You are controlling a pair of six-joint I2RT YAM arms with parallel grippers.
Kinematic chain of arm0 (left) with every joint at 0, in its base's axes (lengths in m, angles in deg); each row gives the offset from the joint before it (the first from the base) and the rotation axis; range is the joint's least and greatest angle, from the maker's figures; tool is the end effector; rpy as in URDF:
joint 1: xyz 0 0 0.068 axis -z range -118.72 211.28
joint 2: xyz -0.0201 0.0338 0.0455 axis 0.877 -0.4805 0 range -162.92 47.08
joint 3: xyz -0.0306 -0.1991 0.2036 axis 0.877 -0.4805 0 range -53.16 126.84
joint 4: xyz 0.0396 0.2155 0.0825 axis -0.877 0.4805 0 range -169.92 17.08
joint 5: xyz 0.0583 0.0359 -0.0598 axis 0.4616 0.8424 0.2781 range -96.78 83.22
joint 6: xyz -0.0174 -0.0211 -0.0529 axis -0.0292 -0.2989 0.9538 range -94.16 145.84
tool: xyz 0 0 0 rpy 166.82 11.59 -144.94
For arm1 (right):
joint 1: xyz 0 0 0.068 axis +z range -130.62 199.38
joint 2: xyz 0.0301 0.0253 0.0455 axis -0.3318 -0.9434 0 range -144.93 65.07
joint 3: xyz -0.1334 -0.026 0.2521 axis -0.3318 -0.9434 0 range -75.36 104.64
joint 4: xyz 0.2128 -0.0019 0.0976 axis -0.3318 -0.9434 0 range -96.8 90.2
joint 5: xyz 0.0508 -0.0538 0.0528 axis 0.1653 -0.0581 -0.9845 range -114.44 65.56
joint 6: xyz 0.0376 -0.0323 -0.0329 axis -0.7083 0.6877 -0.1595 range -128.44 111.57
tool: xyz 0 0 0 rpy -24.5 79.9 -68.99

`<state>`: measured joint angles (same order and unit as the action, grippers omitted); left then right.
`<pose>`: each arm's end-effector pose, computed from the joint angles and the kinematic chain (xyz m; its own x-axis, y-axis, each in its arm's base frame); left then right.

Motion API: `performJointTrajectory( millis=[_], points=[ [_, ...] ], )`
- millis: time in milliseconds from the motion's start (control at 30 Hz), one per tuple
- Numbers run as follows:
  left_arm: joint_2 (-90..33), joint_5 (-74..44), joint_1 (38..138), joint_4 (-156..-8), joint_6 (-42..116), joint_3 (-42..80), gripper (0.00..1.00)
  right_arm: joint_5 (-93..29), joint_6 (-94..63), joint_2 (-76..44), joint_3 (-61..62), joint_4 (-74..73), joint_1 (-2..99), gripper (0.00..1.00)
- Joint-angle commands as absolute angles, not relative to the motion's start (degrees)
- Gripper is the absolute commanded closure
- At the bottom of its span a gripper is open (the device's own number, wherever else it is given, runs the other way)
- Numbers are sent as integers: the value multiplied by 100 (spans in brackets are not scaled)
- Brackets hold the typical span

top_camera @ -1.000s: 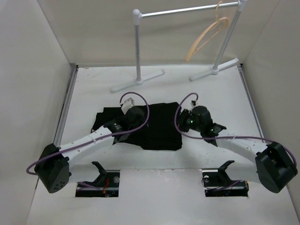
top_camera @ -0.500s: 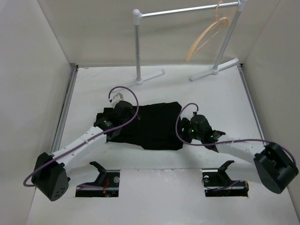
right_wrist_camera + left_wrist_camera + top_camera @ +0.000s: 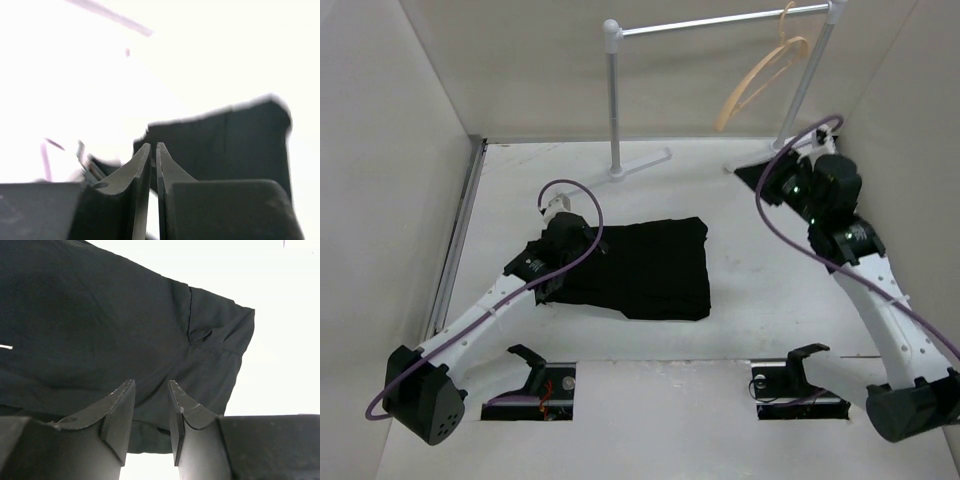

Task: Place the trousers on the hanger
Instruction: Pick up the hanger from the clothesline.

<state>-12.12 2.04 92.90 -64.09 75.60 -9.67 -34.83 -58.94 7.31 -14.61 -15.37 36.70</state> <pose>0.1748 -0.0998 0.2904 -0.5984 -0.5174 -0.6117 -0.0774 0.7973 -0.5986 0.1866 0.0664 0.3944 -0.4878 0.6429 -0.5905 -0.1328 0.6139 0.7782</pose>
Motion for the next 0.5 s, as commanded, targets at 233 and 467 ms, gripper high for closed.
performJointTrajectory(
  millis=[233, 467],
  points=[
    [-1049, -54, 9261, -6454, 7128, -1202, 78, -3736, -5203, -1639, 2068, -1421, 2549, 35],
    [-917, -54, 9244, -6498, 7172, -1422, 75, -4131, -5247, -3020, 3564, -1457, 2425, 34]
  ],
)
